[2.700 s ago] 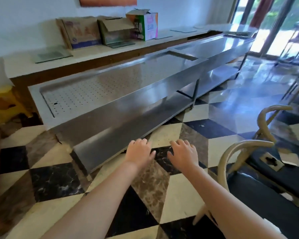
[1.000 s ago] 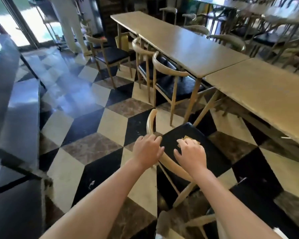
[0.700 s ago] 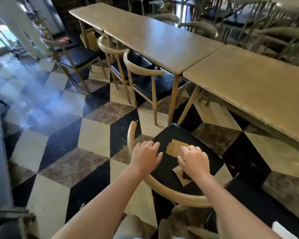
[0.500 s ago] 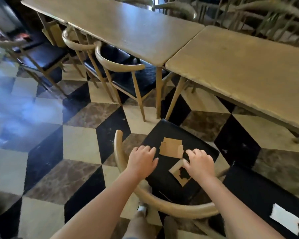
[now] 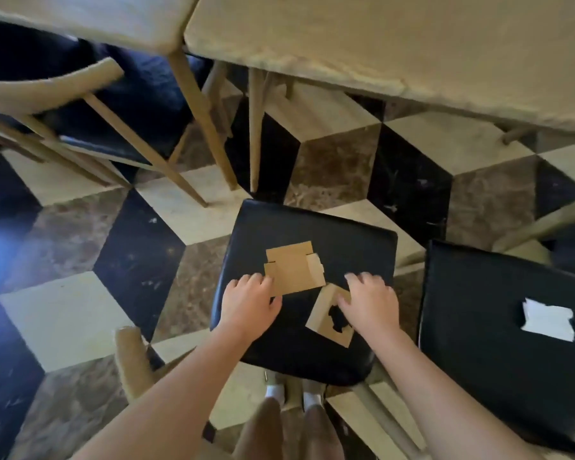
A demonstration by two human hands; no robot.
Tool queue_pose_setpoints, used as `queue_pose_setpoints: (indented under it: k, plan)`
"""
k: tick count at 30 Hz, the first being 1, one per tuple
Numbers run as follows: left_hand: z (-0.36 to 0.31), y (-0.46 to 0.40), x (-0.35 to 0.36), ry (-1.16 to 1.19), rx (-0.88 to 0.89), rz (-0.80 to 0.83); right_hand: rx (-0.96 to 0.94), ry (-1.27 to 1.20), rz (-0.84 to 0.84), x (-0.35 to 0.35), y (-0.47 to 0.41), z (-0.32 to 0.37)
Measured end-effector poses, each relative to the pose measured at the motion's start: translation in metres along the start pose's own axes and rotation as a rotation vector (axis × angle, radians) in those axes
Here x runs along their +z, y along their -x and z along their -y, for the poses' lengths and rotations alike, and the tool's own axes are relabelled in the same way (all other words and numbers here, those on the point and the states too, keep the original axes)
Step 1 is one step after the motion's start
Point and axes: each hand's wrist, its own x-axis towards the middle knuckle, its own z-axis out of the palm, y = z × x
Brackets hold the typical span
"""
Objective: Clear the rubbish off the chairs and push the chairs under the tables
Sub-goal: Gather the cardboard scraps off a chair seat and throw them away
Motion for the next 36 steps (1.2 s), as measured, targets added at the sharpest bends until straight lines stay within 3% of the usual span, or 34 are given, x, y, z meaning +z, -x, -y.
queue_pose_setpoints:
  k: [6, 12, 17, 20, 27, 36]
  plan:
    - [0.020, -0.077, 0.063, 0.098, -0.168, 0.080, 0.067, -0.045, 0.079, 0.074, -0.052, -0.019]
    - [0.017, -0.113, 0.122, 0.289, -0.457, 0.195, 0.112, -0.025, 0.149, 0.130, -0.069, -0.018]
    - [0.016, -0.114, 0.149, 0.297, -0.466, 0.084, 0.128, 0.017, 0.131, 0.147, -0.069, -0.021]
    - [0.014, -0.118, 0.150, 0.385, -0.477, 0.062, 0.115, 0.026, 0.125, 0.146, -0.072, -0.021]
    - [0.008, -0.108, 0.140, 0.914, -0.631, 0.026, 0.240, -0.163, 0.068, 0.122, -0.059, -0.020]
    - [0.005, -0.053, 0.064, 1.009, -0.561, 0.093, 0.301, -0.435, 0.085, 0.035, 0.001, -0.025]
